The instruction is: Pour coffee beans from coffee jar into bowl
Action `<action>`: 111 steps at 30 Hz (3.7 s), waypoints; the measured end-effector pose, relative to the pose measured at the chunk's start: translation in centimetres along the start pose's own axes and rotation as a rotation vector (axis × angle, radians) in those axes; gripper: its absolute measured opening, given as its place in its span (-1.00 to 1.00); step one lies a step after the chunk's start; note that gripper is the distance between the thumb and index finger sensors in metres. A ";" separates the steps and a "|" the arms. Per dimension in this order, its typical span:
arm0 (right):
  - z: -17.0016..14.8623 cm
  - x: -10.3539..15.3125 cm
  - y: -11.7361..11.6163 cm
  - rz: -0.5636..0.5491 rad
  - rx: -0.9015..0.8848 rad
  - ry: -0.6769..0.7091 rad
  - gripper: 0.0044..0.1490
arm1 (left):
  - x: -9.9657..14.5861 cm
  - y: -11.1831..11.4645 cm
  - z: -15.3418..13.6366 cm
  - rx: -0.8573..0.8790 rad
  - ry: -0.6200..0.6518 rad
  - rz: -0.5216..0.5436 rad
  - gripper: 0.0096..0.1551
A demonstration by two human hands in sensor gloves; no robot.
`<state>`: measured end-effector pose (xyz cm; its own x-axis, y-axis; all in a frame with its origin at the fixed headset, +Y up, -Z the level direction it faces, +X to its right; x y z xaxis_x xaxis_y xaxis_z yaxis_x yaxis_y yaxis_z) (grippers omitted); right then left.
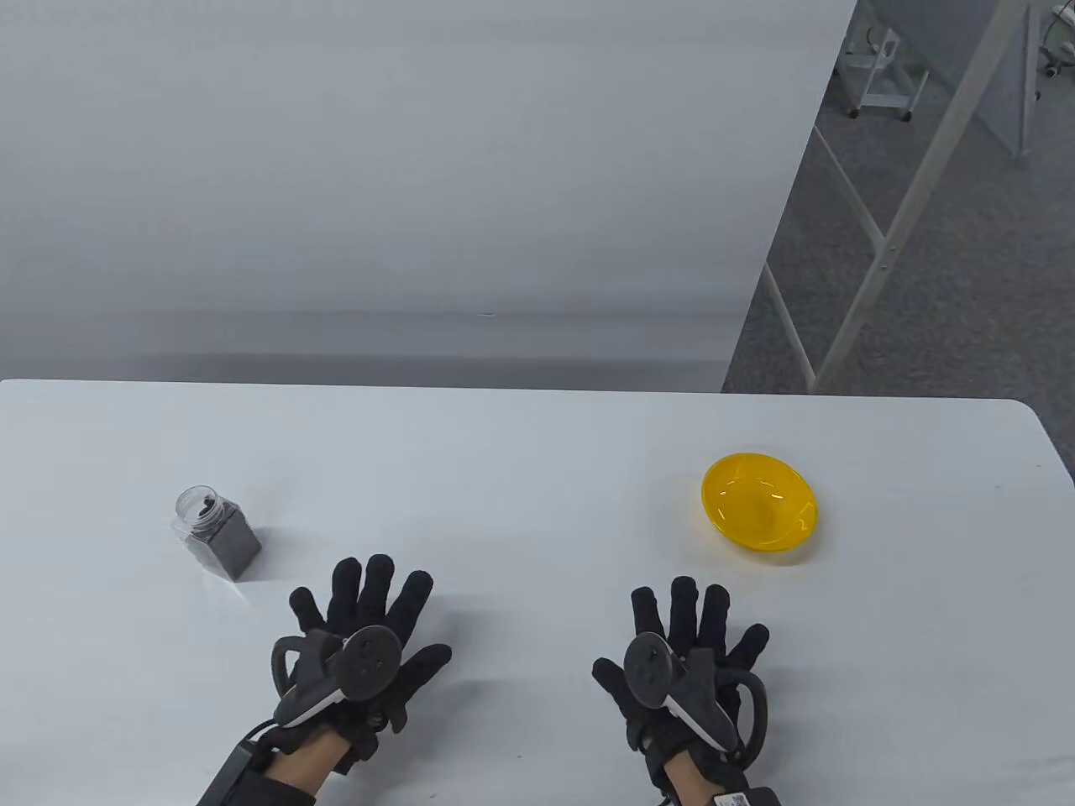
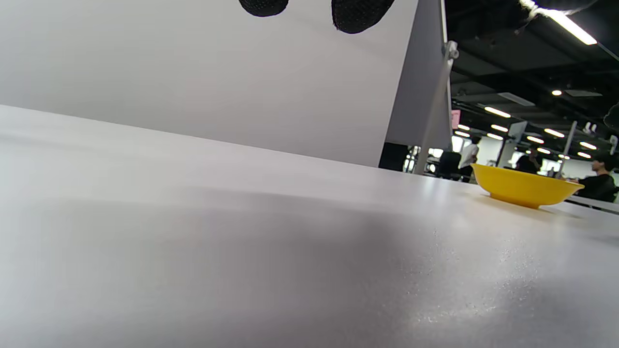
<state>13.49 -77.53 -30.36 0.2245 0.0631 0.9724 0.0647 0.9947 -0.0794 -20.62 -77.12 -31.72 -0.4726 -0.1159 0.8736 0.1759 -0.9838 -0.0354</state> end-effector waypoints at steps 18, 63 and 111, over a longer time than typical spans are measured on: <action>-0.4 0.5 -0.2 -0.030 -0.019 0.005 0.18 | 0.8 0.1 -0.3 -0.001 -0.023 0.013 0.11; -1.1 1.7 -0.8 -0.012 -0.016 -0.010 0.19 | 4.7 -3.4 -5.9 0.189 -0.196 0.327 -0.02; -0.9 1.4 -0.9 0.025 -0.029 -0.006 0.19 | 10.5 -3.0 -16.7 0.386 -0.599 0.610 0.16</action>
<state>14.62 -78.41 -29.13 0.2204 0.0881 0.9714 0.0876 0.9901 -0.1096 -40.53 -77.63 -30.52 0.2999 -0.4018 0.8652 0.5719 -0.6502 -0.5002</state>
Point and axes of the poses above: the tracker on the back of each hand, its own z axis roughly to the thumb side, its own x axis roughly from the fingertips to the wrist, y = z × x, the point moved 2 cm from there along -x, roughly from the wrist to the fingertips, and after that the axes turned 13 degrees about y, right-handed, at the moved point
